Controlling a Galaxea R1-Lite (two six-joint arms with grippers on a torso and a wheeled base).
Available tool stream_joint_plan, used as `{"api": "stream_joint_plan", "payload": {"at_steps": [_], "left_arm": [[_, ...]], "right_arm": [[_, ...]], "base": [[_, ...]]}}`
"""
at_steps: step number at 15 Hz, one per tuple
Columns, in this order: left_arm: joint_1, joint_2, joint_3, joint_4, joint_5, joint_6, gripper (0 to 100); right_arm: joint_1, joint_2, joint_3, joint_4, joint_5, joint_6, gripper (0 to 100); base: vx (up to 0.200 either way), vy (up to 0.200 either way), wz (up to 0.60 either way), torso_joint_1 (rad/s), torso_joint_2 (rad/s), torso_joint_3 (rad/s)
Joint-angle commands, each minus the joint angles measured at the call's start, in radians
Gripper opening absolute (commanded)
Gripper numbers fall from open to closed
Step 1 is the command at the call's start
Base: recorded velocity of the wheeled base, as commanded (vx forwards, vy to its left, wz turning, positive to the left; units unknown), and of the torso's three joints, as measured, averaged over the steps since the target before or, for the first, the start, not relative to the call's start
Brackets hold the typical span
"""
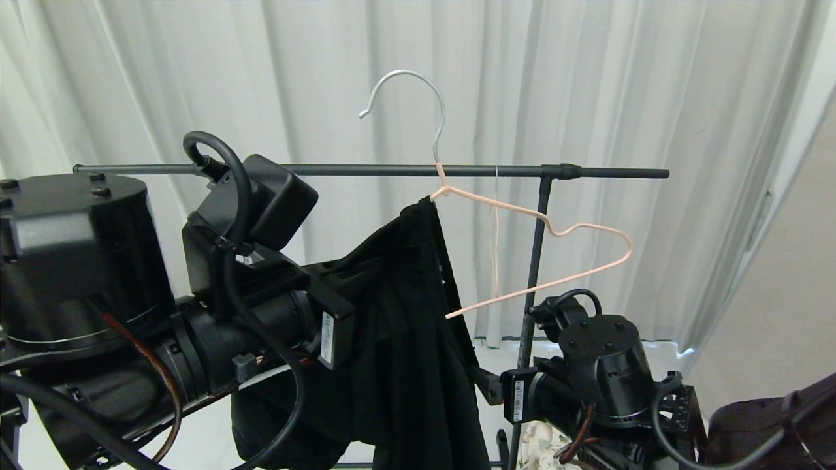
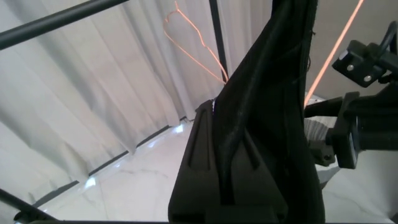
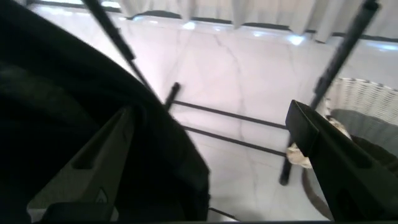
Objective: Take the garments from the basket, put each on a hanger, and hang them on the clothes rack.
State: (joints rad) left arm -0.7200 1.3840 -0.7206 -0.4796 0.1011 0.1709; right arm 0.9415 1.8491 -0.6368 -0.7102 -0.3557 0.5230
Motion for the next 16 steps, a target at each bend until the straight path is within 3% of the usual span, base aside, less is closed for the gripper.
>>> {"api": "stream_joint_plan", "payload": {"at_steps": [1, 7, 10, 11, 16], "left_arm": [[0.005, -0.008, 0.000, -0.001, 0.002, -0.001, 0], [0.053, -0.005, 0.015, -0.001, 0.003, 0.006, 0], [0.109, -0.010, 0.064, -0.001, 0.003, 0.067, 0], [0.165, -0.010, 0.124, -0.001, -0.001, 0.121, 0], [0.177, -0.013, 0.202, -0.001, -0.015, 0.133, 0]], "right_arm": [[-0.015, 0.005, 0.020, 0.000, -0.009, -0.008, 100], [-0.119, -0.015, 0.066, 0.000, -0.068, -0.084, 100], [-0.181, -0.047, 0.092, 0.000, -0.065, -0.118, 100], [-0.219, -0.068, 0.106, 0.000, -0.061, -0.139, 100], [-0.294, -0.136, 0.118, 0.000, -0.023, -0.199, 100]], "base": [[0.000, 0.000, 0.00, 0.000, 0.00, 0.000], [0.000, 0.000, 0.00, 0.000, 0.00, 0.000], [0.000, 0.000, 0.00, 0.000, 0.00, 0.000], [0.000, 0.000, 0.00, 0.000, 0.00, 0.000], [0.000, 0.000, 0.00, 0.000, 0.00, 0.000]]}}
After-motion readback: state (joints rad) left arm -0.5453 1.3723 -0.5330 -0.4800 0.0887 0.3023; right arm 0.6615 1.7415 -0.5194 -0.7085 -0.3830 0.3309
